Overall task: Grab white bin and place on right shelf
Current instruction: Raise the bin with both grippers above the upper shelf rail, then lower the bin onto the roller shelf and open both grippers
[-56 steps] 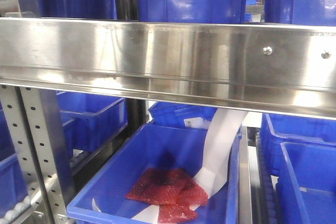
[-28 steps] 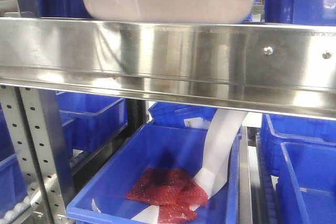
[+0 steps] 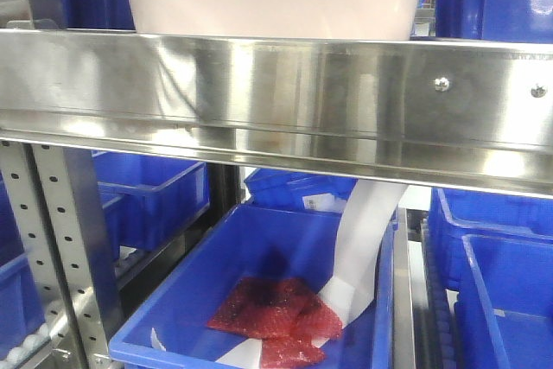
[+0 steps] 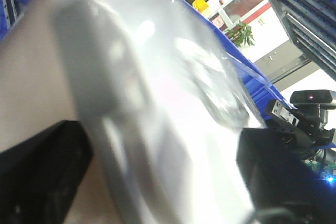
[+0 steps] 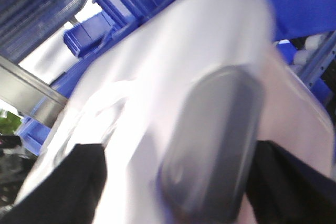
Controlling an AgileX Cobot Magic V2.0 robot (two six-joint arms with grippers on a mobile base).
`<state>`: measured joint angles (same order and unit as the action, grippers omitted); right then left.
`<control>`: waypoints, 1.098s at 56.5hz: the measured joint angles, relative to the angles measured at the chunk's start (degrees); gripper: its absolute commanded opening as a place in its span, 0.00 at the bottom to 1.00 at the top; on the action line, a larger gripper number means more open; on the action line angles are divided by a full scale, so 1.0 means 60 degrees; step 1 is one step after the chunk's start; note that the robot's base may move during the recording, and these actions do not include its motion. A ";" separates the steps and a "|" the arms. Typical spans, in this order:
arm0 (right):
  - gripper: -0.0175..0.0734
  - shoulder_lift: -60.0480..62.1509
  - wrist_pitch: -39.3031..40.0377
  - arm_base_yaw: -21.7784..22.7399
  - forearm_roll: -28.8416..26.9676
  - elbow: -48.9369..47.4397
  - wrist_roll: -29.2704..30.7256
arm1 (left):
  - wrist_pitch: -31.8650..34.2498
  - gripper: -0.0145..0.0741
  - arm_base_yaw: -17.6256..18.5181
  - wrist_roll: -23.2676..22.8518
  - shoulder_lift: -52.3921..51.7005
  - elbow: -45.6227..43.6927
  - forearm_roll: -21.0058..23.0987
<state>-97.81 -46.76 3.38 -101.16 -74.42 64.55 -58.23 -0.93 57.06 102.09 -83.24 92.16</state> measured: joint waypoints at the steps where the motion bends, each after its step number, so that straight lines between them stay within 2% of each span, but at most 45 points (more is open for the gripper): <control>1: 0.89 0.0000 0.0015 0.0000 0.0040 0.0000 0.0021 | 0.0000 0.73 0.0000 0.0000 0.0000 0.0000 0.0000; 7: 0.89 0.0000 0.0279 -0.0038 0.0316 0.0000 0.0091 | -0.0105 0.73 0.0000 0.0000 0.0015 -0.0046 -0.0186; 11: 0.89 0.0019 0.0466 -0.0078 0.0449 0.0000 0.0178 | -0.0254 0.73 -0.0067 0.0000 0.0015 -0.0265 -0.0560; 22: 0.89 0.0416 0.1532 -0.0054 0.1077 0.0000 0.0484 | -0.0481 0.73 -0.0313 -0.0052 0.0015 -0.1342 -0.2339; 32: 0.89 0.1185 0.2330 0.0168 0.1973 0.0000 0.0617 | -0.0720 0.72 -0.0367 -0.0611 -0.0023 -0.2332 -0.4058; 41: 0.86 0.2109 0.2269 0.0251 0.2610 0.0000 0.0635 | -0.1417 0.69 -0.0367 -0.0827 -0.0448 -0.2876 -0.4619; 46: 0.73 0.2795 0.2082 0.0251 0.2744 0.0000 0.0635 | -0.1871 0.58 -0.0367 -0.0864 -0.0878 -0.2998 -0.4619; 52: 0.52 0.3561 0.1833 0.0251 0.2799 0.0000 0.0635 | -0.2070 0.41 -0.0367 -0.0888 -0.1315 -0.3019 -0.4619; 56: 0.33 0.4106 0.1626 0.0251 0.2902 0.0000 0.0635 | -0.2091 0.25 -0.0367 -0.1011 -0.1553 -0.3019 -0.4619; 58: 0.27 0.4292 0.1535 0.0251 0.3005 0.0000 0.0635 | -0.2097 0.19 -0.0367 -0.1069 -0.1625 -0.3019 -0.4619; 62: 0.27 0.4660 0.1314 0.0251 0.3202 0.0000 0.0613 | -0.2119 0.05 -0.0367 -0.1169 -0.1777 -0.3019 -0.4624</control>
<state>-69.84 -38.87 4.89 -81.94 -74.42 68.23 -70.95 -3.13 50.04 91.43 -101.35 64.42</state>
